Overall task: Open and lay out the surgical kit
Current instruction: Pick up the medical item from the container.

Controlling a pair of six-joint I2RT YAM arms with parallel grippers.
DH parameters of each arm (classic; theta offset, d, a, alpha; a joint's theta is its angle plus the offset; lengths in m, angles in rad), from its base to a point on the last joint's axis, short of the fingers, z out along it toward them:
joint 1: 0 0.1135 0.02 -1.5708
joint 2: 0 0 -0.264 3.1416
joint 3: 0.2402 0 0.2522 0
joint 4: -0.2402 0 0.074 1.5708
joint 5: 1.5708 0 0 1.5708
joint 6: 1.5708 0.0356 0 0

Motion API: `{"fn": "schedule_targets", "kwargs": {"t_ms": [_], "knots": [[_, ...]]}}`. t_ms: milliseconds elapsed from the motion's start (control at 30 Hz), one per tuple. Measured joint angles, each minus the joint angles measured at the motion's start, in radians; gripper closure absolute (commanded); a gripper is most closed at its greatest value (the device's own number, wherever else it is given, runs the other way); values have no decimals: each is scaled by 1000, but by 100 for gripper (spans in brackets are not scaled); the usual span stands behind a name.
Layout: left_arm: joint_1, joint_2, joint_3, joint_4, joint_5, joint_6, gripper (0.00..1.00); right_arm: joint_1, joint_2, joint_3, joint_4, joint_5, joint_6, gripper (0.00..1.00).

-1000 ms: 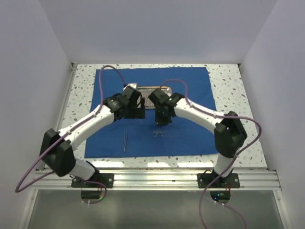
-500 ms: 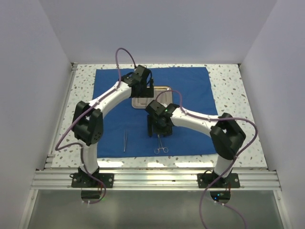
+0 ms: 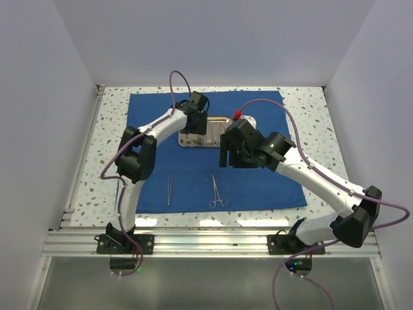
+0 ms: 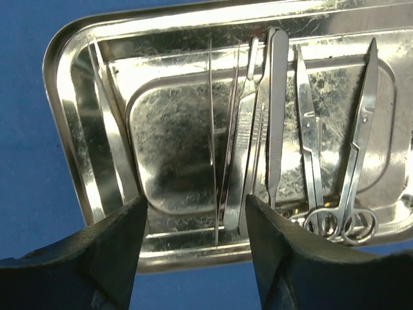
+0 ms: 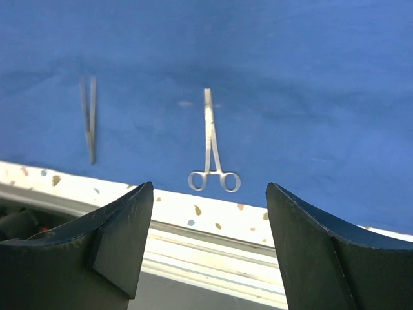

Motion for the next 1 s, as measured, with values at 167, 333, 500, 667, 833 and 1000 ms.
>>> {"fn": "schedule_targets", "kwargs": {"t_ms": [167, 333, 500, 667, 833, 1000], "knots": [[1, 72, 66, 0, 0, 25, 39, -62, -12, 0, -61, 22, -11, 26], [1, 119, 112, 0, -2, 43, 56, -134, -15, -6, -72, 19, -21, 26], [1, 128, 128, 0, -2, 42, 97, -182, -16, -12, -81, 19, -34, 27], [1, 142, 168, -12, -5, 45, 100, -189, -16, -19, -80, 10, -47, 27], [1, 157, 226, -66, -6, 45, 100, -195, -16, -25, -80, -6, -61, 27], [3, 146, 306, -99, -23, 45, 100, -204, -6, -24, -75, -23, -73, 27]]}}
